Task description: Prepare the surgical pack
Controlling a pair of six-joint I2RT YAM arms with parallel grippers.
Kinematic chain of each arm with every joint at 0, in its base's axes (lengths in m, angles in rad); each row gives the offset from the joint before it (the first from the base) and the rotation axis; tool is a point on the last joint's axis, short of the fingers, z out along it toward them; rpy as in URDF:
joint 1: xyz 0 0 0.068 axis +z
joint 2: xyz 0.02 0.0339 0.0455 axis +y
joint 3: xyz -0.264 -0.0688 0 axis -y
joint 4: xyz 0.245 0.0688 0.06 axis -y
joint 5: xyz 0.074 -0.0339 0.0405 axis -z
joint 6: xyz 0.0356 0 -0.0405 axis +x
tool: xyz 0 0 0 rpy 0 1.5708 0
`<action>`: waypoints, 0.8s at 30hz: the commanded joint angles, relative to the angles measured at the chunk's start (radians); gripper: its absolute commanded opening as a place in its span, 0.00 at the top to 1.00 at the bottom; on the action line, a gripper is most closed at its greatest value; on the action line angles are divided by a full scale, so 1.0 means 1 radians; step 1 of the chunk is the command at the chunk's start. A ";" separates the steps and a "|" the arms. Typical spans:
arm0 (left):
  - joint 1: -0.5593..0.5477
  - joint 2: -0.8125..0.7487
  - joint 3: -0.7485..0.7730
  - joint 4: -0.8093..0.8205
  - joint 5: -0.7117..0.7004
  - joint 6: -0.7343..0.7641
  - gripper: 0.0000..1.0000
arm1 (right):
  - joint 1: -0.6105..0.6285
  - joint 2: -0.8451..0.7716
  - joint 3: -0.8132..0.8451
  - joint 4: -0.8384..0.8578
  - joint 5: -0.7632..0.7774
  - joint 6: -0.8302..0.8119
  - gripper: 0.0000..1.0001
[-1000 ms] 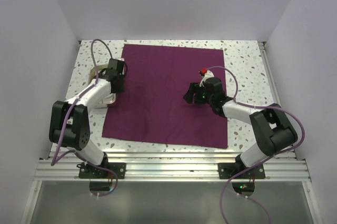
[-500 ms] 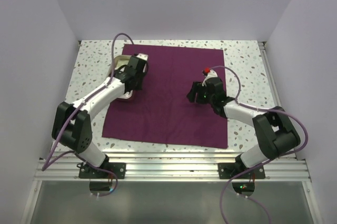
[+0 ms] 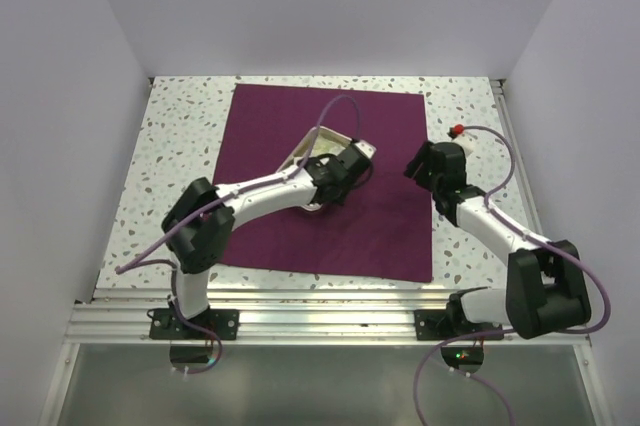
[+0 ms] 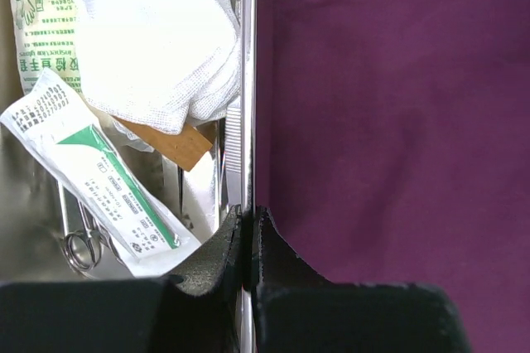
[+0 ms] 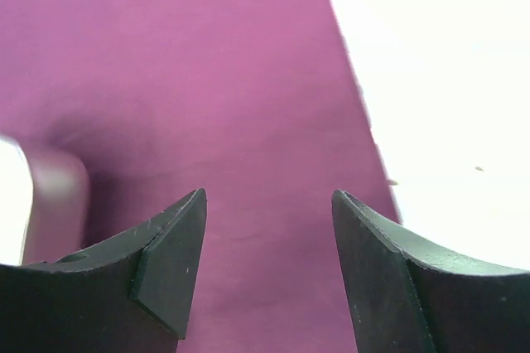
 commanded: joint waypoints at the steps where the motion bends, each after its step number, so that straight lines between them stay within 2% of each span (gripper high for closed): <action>1: -0.092 0.031 0.100 0.021 -0.093 -0.041 1.00 | -0.039 -0.034 0.040 -0.126 0.068 0.077 0.35; 4: -0.165 0.083 0.151 0.021 -0.127 -0.052 1.00 | -0.056 -0.049 0.035 -0.159 0.088 0.092 0.37; 12: -0.268 0.227 0.296 -0.019 -0.139 -0.096 1.00 | -0.090 -0.063 0.002 -0.159 0.080 0.121 0.39; 18: -0.278 0.330 0.416 -0.092 -0.145 -0.124 1.00 | -0.111 -0.083 -0.020 -0.154 0.074 0.135 0.41; 24: -0.285 0.313 0.416 -0.086 -0.125 -0.158 1.00 | -0.131 -0.095 -0.028 -0.152 0.069 0.130 0.41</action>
